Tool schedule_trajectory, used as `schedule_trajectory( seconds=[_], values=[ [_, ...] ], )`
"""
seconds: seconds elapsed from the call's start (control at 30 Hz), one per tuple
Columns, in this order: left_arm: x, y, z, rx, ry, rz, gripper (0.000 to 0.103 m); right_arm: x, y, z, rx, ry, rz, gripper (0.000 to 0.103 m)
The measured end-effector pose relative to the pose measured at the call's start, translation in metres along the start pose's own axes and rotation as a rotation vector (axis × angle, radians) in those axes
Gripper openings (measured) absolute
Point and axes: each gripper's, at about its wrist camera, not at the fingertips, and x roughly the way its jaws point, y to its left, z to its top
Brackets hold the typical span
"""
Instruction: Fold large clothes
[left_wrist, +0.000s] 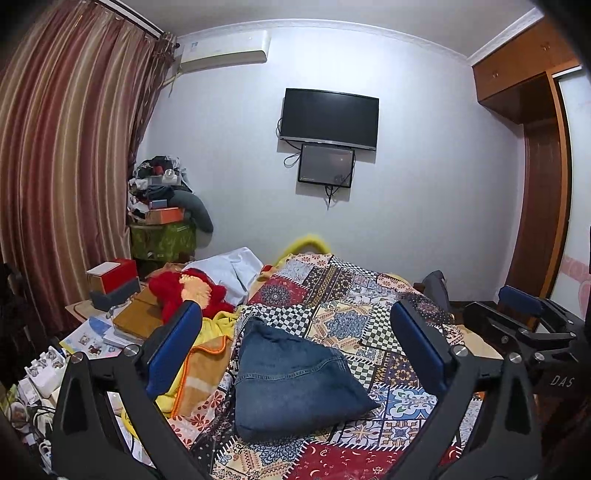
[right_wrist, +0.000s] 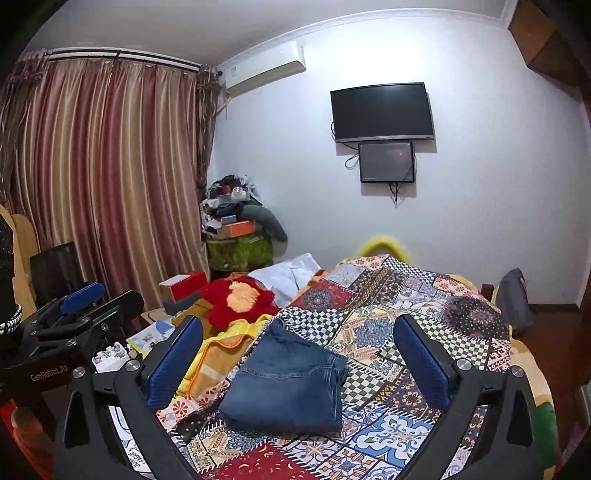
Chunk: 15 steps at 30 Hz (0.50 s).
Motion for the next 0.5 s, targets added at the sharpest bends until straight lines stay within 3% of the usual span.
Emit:
schedule_trajectory(
  seconds=[0.5],
  values=[
    [0.0046,0.0004,-0.0042,0.007,0.02,0.005,0.103,0.005,0.0011,0.0009,-0.01,0.015,-0.008,0.103]
  ],
)
